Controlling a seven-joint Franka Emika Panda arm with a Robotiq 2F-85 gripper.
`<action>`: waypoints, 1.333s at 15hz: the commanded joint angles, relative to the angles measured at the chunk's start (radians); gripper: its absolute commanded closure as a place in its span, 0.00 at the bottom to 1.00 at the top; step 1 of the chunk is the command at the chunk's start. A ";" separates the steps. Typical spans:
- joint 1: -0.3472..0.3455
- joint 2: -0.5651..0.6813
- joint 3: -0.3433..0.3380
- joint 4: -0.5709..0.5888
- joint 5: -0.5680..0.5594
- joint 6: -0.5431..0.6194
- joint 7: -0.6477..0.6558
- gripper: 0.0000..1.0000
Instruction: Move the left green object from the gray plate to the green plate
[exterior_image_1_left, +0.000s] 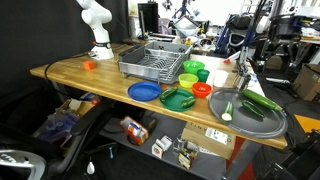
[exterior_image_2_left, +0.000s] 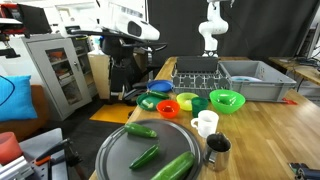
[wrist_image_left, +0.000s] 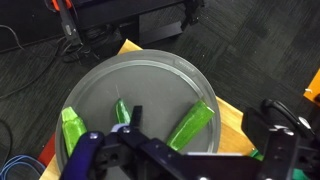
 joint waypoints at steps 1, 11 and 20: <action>-0.014 0.018 0.014 0.009 0.006 0.002 0.001 0.00; -0.011 0.117 0.027 0.039 0.104 0.145 0.197 0.00; 0.031 0.404 0.064 0.036 0.198 0.494 0.502 0.00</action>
